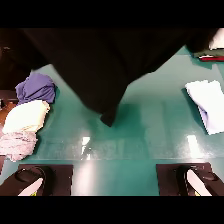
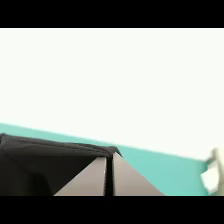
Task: Fold the shirts.
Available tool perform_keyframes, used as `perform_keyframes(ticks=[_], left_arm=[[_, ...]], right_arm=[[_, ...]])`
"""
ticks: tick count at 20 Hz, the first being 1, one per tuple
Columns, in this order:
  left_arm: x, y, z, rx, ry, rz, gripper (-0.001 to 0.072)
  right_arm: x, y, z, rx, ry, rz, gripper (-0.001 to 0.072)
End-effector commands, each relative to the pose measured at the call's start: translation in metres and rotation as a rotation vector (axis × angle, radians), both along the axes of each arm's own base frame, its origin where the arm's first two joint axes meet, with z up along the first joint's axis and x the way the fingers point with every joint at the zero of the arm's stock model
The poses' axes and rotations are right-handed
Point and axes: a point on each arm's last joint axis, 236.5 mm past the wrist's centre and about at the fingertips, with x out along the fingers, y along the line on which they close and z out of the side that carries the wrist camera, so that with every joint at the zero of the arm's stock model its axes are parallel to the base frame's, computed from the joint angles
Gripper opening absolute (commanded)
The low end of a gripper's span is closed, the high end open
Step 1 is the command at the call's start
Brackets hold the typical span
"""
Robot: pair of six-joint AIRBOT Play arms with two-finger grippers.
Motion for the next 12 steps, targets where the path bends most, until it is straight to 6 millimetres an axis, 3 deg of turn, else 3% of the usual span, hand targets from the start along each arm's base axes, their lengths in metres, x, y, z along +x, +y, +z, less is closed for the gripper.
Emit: perform_keyframes(ticks=[1, 4, 6, 8, 12], left_arm=[[-0.032, -0.004, 0.022, -0.025, -0.079, -0.058, 0.0025], [-0.021, -0.008, -0.001, 0.004, 0.002, -0.061, 0.0025], [0.010, -0.017, -0.047, 0.045, 0.133, -0.057, 0.0025], [0.045, -0.028, -0.118, 0.100, 0.324, -0.058, 0.0026], [0.100, -0.041, -0.295, 0.232, 0.752, -0.044, 0.0026]], right_arm=[[-0.040, -0.015, 0.042, -0.052, -0.113, -0.116, 0.0021], [-0.020, -0.023, 0.025, -0.061, -0.005, -0.118, 0.0021], [0.014, -0.019, -0.007, -0.021, 0.123, -0.032, 0.0021], [0.058, -0.011, -0.061, 0.032, 0.295, 0.068, 0.0021], [0.138, 0.010, -0.212, 0.014, 0.724, 0.142, 0.0022]])
